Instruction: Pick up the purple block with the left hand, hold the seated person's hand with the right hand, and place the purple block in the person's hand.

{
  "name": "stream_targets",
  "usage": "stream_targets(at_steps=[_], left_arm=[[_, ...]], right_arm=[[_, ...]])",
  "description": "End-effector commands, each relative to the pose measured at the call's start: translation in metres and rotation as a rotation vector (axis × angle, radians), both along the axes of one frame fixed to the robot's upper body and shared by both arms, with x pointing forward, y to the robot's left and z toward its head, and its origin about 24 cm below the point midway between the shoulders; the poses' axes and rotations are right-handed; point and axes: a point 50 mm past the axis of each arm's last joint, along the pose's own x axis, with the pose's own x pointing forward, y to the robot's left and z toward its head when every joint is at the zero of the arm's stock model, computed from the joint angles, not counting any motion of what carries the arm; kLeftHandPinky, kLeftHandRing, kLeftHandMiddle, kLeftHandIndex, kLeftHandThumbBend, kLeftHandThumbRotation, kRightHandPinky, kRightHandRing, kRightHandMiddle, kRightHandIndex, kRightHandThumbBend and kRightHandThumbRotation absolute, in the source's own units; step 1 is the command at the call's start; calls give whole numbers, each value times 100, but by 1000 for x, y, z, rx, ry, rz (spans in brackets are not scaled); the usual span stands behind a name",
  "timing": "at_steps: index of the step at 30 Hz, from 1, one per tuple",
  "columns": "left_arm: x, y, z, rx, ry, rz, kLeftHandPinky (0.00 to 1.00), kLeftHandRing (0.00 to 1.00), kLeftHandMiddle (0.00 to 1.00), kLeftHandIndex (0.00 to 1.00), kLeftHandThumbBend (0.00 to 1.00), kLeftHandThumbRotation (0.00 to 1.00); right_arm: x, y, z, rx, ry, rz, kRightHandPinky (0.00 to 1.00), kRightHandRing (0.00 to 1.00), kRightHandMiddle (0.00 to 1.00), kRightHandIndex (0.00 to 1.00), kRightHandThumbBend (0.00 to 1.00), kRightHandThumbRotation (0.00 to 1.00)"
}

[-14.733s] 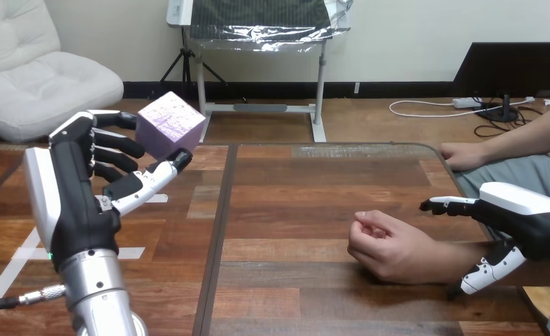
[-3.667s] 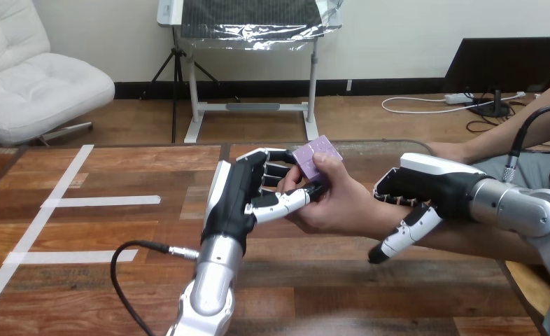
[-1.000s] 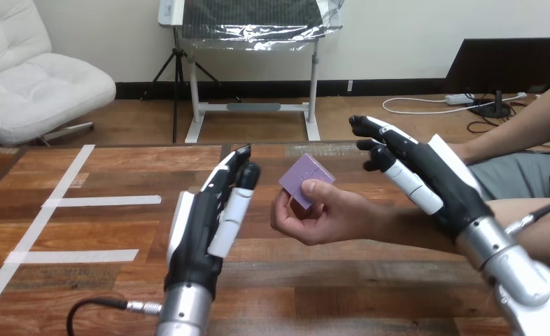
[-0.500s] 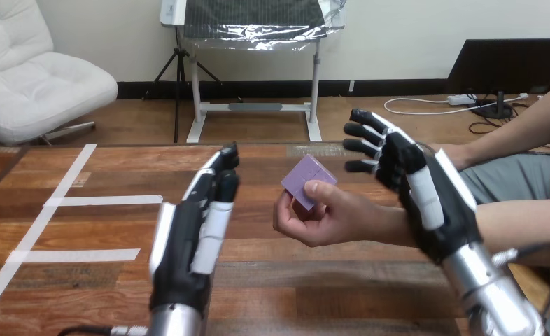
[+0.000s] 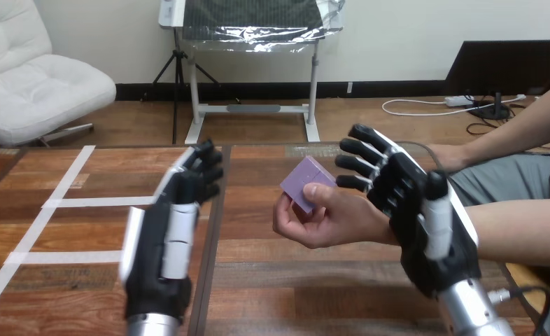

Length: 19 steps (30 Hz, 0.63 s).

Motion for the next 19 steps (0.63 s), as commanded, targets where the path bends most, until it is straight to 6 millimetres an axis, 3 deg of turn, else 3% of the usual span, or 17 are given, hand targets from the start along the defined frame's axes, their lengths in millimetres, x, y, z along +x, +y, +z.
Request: stream_targets(at_steps=[1, 19], left_arm=[[-20, 11, 21, -29, -107, 43, 80, 82, 83, 83, 76, 100], [-41, 32, 23, -39, -88, 105, 71, 81, 82, 79, 79, 94]], right_arm=[[-5, 7, 33, 78, -151, 48, 77, 82, 85, 86, 99, 100], [-35, 14, 36, 161, -151, 88, 80, 85, 86, 88, 99, 94]])
